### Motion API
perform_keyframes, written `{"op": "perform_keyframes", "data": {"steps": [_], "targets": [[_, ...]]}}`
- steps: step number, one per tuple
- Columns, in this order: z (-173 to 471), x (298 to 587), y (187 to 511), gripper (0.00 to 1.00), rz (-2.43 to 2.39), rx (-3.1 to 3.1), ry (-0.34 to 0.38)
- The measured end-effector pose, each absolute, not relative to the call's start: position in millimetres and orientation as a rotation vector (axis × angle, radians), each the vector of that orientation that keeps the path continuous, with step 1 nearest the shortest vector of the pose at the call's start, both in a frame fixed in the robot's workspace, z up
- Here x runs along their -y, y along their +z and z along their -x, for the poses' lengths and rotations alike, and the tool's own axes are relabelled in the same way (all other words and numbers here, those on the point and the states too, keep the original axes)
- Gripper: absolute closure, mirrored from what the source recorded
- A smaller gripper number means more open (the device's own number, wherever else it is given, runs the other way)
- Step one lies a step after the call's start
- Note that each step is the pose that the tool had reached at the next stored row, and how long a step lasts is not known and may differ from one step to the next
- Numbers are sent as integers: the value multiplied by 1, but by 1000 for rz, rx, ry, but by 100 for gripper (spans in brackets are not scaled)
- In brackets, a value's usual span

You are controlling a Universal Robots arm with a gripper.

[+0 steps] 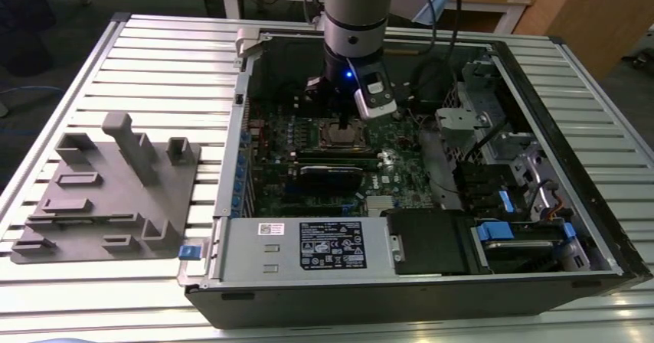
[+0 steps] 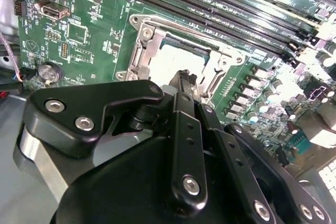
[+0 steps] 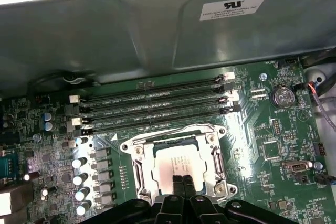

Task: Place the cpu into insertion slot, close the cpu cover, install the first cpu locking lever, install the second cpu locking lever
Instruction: 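Install the second cpu locking lever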

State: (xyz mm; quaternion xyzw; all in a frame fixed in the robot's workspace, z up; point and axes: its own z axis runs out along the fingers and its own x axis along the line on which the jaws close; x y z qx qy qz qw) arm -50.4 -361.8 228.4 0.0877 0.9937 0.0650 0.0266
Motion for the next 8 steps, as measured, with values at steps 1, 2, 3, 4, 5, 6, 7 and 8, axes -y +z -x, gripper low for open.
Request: {"op": "perform_keyframes", "data": {"steps": [1,2,3,4,5,6,7,8], "targets": [[50,361,228,89,-271,-3070,201],[50,361,228,89,-271,-3070,201],[50,360,228,89,-271,-3070,201],[50,359,228,89,-271,-3070,201],[50,358,228,89,-271,-3070,201],[50,358,228,89,-271,-3070,201],[50,358,228,89,-271,-3070,201],[50,358,228,89,-271,-3070,201]]}}
